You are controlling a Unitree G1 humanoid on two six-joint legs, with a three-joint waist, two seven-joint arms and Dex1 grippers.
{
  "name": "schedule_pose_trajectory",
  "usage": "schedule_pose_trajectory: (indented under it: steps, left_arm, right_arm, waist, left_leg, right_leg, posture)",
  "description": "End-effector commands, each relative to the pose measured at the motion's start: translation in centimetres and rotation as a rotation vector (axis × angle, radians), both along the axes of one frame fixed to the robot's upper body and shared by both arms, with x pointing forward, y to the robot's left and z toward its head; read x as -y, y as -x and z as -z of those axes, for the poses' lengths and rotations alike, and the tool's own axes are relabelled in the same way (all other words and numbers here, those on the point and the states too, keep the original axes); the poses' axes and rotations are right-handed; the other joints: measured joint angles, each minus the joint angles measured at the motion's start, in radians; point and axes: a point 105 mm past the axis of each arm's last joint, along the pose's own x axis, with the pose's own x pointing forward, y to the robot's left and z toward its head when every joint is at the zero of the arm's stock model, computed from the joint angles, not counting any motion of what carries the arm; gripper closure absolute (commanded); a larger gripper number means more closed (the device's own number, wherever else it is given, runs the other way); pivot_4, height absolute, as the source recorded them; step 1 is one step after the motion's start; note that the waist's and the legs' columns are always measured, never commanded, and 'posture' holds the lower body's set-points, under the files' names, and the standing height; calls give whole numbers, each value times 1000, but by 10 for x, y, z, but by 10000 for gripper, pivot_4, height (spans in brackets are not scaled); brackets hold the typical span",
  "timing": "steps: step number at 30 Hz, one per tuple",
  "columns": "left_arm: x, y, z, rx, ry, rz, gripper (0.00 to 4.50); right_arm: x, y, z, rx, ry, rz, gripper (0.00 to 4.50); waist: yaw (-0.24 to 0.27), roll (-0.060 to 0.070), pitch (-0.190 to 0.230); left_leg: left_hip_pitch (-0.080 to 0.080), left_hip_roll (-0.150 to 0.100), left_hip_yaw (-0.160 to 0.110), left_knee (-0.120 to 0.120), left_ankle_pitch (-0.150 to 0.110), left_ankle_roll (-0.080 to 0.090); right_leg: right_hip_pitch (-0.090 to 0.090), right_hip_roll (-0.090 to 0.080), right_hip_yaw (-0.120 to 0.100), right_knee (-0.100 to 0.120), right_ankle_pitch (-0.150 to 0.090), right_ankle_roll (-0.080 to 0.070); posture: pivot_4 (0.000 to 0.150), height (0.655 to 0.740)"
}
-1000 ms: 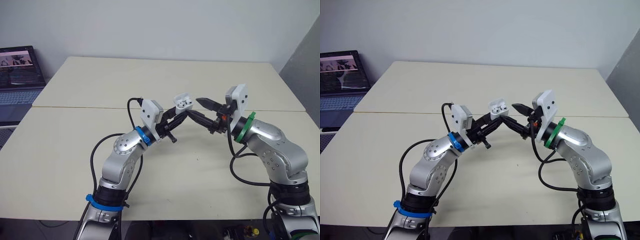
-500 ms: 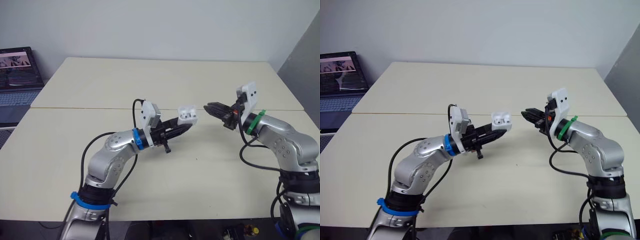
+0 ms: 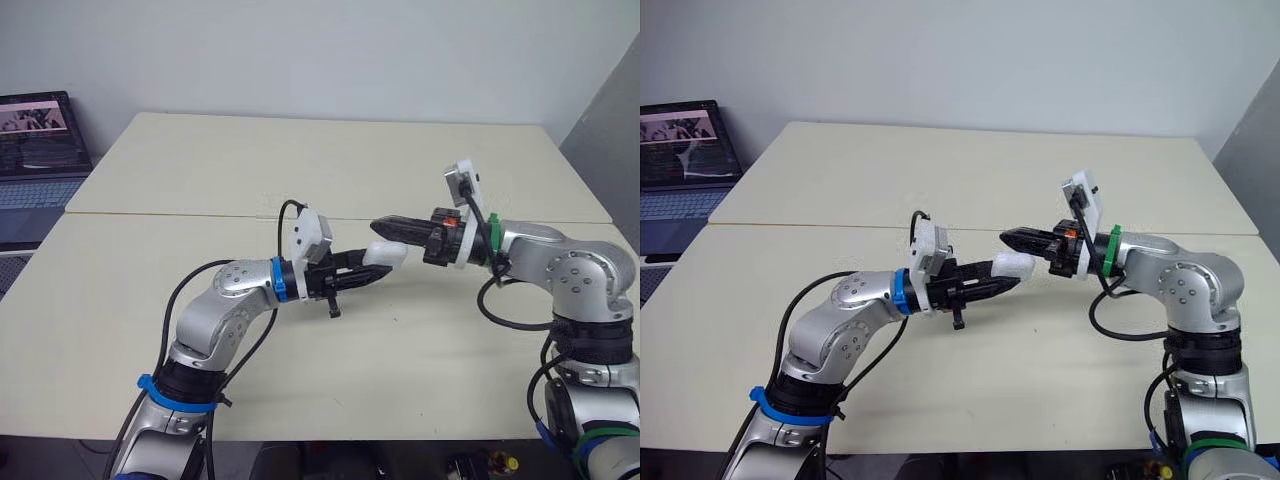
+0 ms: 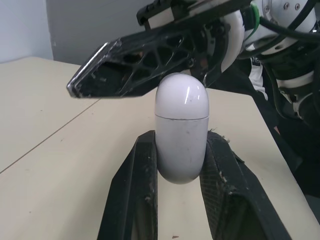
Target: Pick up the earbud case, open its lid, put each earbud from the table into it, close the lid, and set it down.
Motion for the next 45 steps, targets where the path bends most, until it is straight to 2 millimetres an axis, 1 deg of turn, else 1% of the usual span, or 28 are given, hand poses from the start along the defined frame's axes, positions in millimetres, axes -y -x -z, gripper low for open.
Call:
schedule_pose_trajectory:
  steps: [1,5,6,8,10,11,13,17,18,19,22,24,27,29,32,33,34,37,38,39,40,41,43,45]
  left_arm:
    - [0,0,-9,32,31,-7,37521]
    - [0,1,-11,-13,61,-9,37521]
    - [0,2,-10,-32,62,-3,37521]
    - [-4,2,-5,-91,57,-12,37521]
    - [-9,-3,6,-155,24,-60,37521]
    - [-13,-6,11,-198,10,-98,37521]
    - [-16,-11,21,-328,8,-165,37521]
    - [-13,-19,33,-598,48,-237,37521]
    - [-12,-20,35,-642,57,-251,37521]
    - [-12,-25,39,-714,78,-285,37521]
    - [-10,-33,59,-892,71,-373,37521]
    - [-12,-33,71,-940,25,-412,37521]
    - [-17,-32,84,-1007,-8,-460,37521]
    - [-24,-32,90,-1017,-26,-496,30129]
    - [-37,-32,94,-1028,-41,-552,21225]
    - [-45,-31,95,-1027,-49,-569,18364]
    - [-53,-29,95,-1027,-57,-586,14938]
    - [-89,-18,95,-1023,-101,-667,5854]
    - [-95,-15,94,-1022,-109,-681,3174]
    - [-107,-12,93,-1004,-130,-704,268]
    - [-113,-10,92,-991,-145,-717,100]
    - [-123,-9,88,-943,-174,-735,100]
    - [-146,-18,69,-721,-212,-774,100]
    - [-158,-24,50,-504,-239,-751,100]
  right_arm:
    - [-4,15,-6,43,2,-38,44635]
    - [0,15,3,74,42,14,44635]
    - [3,13,2,107,49,44,44635]
    - [12,6,-6,258,71,113,44635]
    - [23,4,-14,359,85,139,44635]
    - [28,6,-16,402,103,124,43029]
    - [36,13,-10,441,160,82,39081]
    - [43,28,21,463,300,-28,24757]
    - [44,30,26,466,318,-42,21920]
    - [46,32,33,460,338,-55,17747]
    - [53,30,48,440,369,-44,7718]
    - [54,28,51,442,378,-33,204]
    - [56,20,49,453,366,18,204]
    - [56,14,44,465,346,54,0]
    - [56,9,41,470,336,70,0]
    - [56,7,41,471,335,71,0]
    - [56,7,42,471,335,70,0]
    - [57,5,44,465,336,58,0]
    - [58,4,44,464,336,55,0]
    - [59,4,46,463,340,49,0]
    - [59,3,46,462,343,46,0]
    - [60,2,47,462,345,42,0]
    - [62,1,47,459,342,38,0]
    - [63,1,47,460,338,44,0]
  waist:
    - [0,0,0]
    - [0,0,0]
    - [0,0,0]
    - [0,0,0]
    - [0,0,0]
    - [0,0,0]
    - [0,0,0]
    - [4,0,0]
    - [3,0,0]
    - [3,0,0]
    - [3,0,0]
    - [-2,0,0]
    - [-6,0,0]
    - [-7,0,0]
    - [-7,0,0]
    - [-7,0,0]
    - [-8,0,0]
    - [-27,1,-1]
    - [-33,1,-1]
    - [-36,1,-1]
    - [-41,1,-1]
    - [-44,1,0]
    - [-55,-1,0]
    - [-55,-1,0]
  left_leg:
    - [0,0,0,0,0,0]
    - [0,0,0,0,0,0]
    - [0,0,0,0,0,0]
    - [0,0,0,0,0,0]
    - [0,0,0,0,0,0]
    - [0,0,0,0,0,0]
    - [0,0,0,0,0,0]
    - [0,0,-1,0,0,0]
    - [0,0,-1,0,0,0]
    - [0,0,-1,1,0,0]
    - [1,0,-1,2,0,0]
    - [2,-1,0,3,0,0]
    - [2,0,0,2,0,0]
    - [2,0,-1,1,0,0]
    - [2,0,0,2,0,0]
    - [3,0,0,2,0,0]
    - [3,0,0,2,0,0]
    - [4,0,0,1,0,0]
    - [5,0,0,0,0,0]
    - [7,1,1,-1,0,0]
    - [9,0,1,-1,0,0]
    - [12,1,1,-2,0,0]
    - [20,0,1,-6,0,0]
    - [27,-2,1,-13,0,-1]
  right_leg:
    - [0,0,0,0,0,0]
    - [0,0,0,0,0,0]
    - [0,0,0,0,0,0]
    - [0,0,0,0,0,0]
    - [0,0,0,0,0,0]
    - [0,0,0,0,0,0]
    - [0,0,0,0,0,1]
    - [0,0,-1,-1,0,1]
    - [1,0,-1,-1,0,1]
    - [1,0,-1,0,0,2]
    - [1,0,-1,0,1,2]
    - [2,0,0,1,1,3]
    - [1,1,0,2,1,2]
    - [1,1,0,2,1,2]
    - [1,1,1,1,1,2]
    - [2,0,1,1,1,2]
    - [2,0,1,1,1,2]
    - [2,1,1,2,1,2]
    - [2,1,1,3,1,2]
    - [2,2,2,3,1,1]
    - [3,2,2,3,1,1]
    - [4,2,3,4,1,0]
    - [9,2,4,4,-2,-6]
    - [11,2,5,2,-1,-11]
  posture:
    - [1500,7400]
    - [1500,7400]
    - [1500,7400]
    - [1500,7400]
    - [1500,7400]
    - [1500,7400]
    - [1500,7400]
    - [1500,7400]
    - [1500,7400]
    - [1500,7400]
    - [1500,7400]
    - [1500,7400]
    - [1500,7400]
    - [1500,7400]
    - [1500,7400]
    - [1500,7400]
    - [1500,7400]
    - [1500,7400]
    - [1500,7400]
    - [1500,7400]
    - [1500,7400]
    - [1500,7400]
    - [1500,7400]
    - [1500,7400]
